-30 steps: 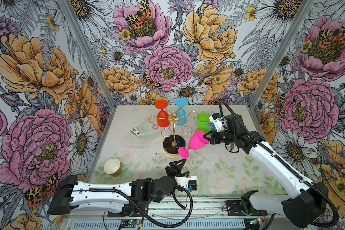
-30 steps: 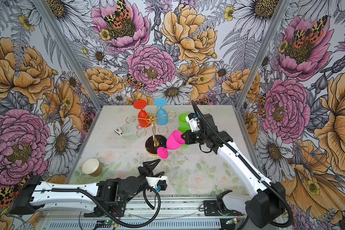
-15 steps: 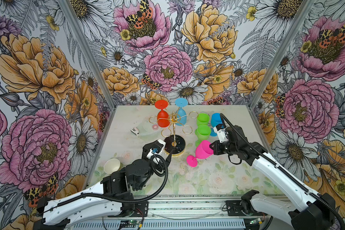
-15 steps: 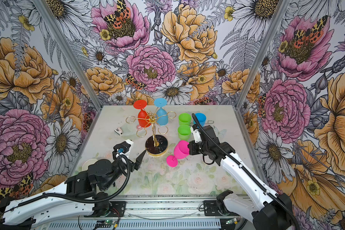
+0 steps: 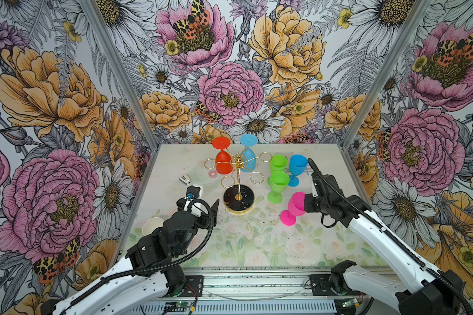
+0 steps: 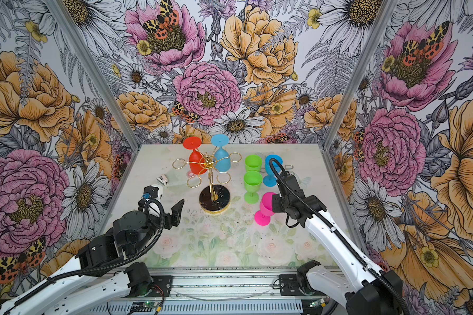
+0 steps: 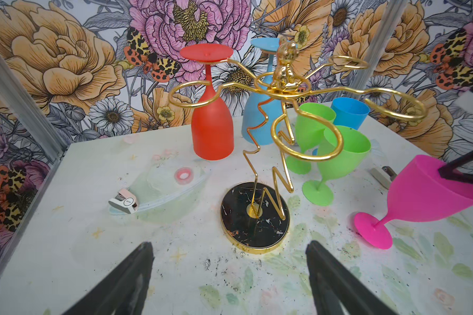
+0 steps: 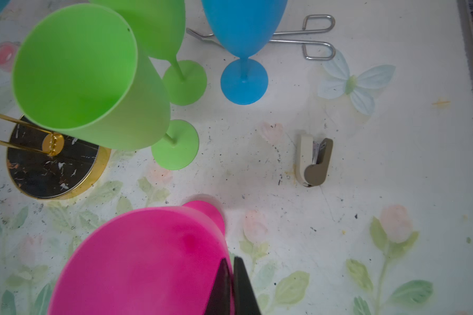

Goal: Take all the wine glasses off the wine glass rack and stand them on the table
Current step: 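Set the magenta glass upright by the lime-green glasses with the right while the left withdraws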

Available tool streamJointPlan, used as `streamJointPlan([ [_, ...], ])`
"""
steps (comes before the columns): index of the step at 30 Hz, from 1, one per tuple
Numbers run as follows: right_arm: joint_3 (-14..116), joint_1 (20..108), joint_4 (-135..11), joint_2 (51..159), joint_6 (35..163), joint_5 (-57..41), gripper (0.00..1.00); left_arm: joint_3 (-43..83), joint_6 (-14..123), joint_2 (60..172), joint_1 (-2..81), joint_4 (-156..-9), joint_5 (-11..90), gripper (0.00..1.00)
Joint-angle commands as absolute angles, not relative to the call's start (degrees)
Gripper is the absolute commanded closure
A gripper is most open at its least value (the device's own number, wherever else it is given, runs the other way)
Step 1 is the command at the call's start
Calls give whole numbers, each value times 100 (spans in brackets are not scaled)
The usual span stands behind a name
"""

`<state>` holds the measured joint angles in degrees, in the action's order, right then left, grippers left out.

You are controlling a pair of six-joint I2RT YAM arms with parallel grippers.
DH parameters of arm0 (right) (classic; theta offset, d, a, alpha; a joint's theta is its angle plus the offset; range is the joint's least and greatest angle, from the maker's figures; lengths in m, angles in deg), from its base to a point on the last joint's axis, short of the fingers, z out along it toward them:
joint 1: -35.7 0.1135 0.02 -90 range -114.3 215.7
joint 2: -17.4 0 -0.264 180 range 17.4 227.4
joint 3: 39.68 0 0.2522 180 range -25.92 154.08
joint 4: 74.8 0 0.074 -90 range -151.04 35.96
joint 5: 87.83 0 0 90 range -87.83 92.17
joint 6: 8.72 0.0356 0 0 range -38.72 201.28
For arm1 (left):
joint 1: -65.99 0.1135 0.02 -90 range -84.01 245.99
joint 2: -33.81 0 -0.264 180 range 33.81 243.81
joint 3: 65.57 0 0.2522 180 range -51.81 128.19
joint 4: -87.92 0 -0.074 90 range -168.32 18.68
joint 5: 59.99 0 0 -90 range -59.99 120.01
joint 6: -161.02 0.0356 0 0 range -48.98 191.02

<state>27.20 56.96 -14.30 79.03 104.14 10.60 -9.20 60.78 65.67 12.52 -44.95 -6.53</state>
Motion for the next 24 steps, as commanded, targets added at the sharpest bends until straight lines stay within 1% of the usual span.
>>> streamJointPlan([
  [1, 3099, 5534, -1444, 8062, 10320, 1600, 100, -769, 5734, 6521, 1429, -4019, -529, 11],
  [5, 3421, 5386, -1455, 8463, 10101, 1925, 100, -800, 5610, 6479, 1553, -3939, -517, 10],
  [8, 3687, 5319, -1488, 8789, 9987, 2004, 100, -765, 5599, 6489, 1572, -3825, -593, 7],
  [10, 3855, 5284, -1528, 8994, 9918, 1978, 100, -754, 5588, 6492, 1589, -3807, -630, 6],
  [24, 4768, 5194, -1938, 10308, 9761, 1422, 100, -764, 5579, 6491, 1695, -3806, -594, 5],
])
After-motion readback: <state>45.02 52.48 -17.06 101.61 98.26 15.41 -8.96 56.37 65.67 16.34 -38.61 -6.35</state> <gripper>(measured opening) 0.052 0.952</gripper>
